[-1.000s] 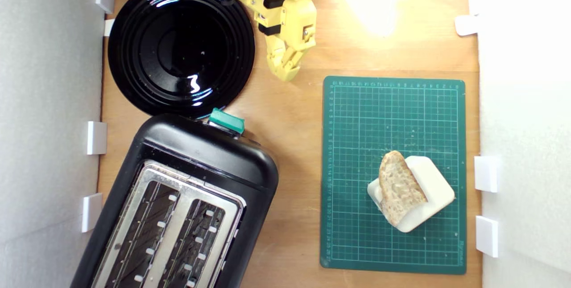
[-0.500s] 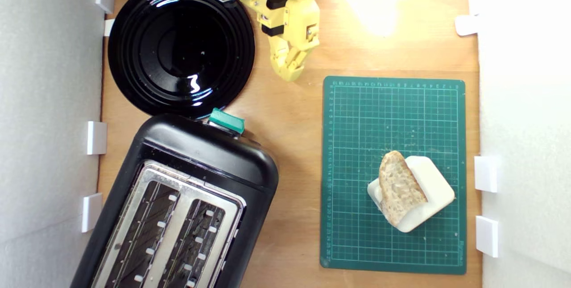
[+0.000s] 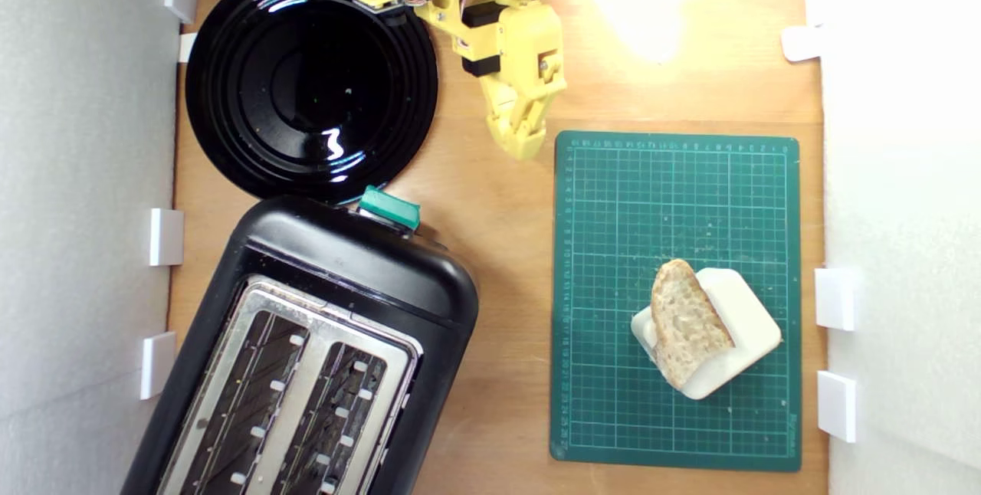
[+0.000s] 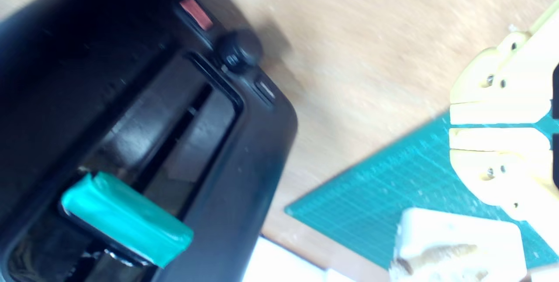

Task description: Pick bread and place in toaster

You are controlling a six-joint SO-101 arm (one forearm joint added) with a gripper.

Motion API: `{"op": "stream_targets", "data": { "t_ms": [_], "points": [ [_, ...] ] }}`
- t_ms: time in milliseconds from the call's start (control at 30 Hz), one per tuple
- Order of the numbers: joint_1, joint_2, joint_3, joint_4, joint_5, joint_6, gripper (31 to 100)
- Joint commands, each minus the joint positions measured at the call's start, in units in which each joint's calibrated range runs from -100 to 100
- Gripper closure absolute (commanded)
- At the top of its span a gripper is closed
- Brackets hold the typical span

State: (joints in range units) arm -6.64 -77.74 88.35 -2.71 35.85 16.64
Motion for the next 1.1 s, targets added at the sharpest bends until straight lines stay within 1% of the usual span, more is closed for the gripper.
{"op": "stream_targets", "data": {
  "t_ms": [0, 67, 167, 233, 300, 433, 533, 700, 767, 933, 1067],
  "points": [
    [-2.31, 7.77, -11.59, -6.27, -2.32, -0.18, 99.5],
    [-3.11, 11.85, -15.86, -9.35, -2.32, -0.29, 99.5],
    [-4.08, 17.17, -20.40, -14.97, -2.49, -0.03, 99.5],
    [-5.85, 19.01, -20.40, -16.87, -5.47, -0.29, 99.5],
    [-8.59, 21.33, -19.49, -17.51, -12.55, -0.50, 99.5],
    [-10.85, 24.00, -18.58, -17.51, -20.06, -2.38, 99.5],
    [-13.27, 27.41, -17.49, -16.69, -25.10, -3.69, 99.4],
    [-15.85, 33.23, -16.86, -16.42, -31.33, -4.11, 99.4],
    [-16.89, 35.64, -14.77, -16.42, -36.53, -4.11, 99.4],
    [-21.16, 40.97, -5.78, -16.33, -53.59, -4.11, 99.4],
    [-22.61, 43.55, -2.60, -16.33, -60.16, -4.11, 99.4]
  ]
}}
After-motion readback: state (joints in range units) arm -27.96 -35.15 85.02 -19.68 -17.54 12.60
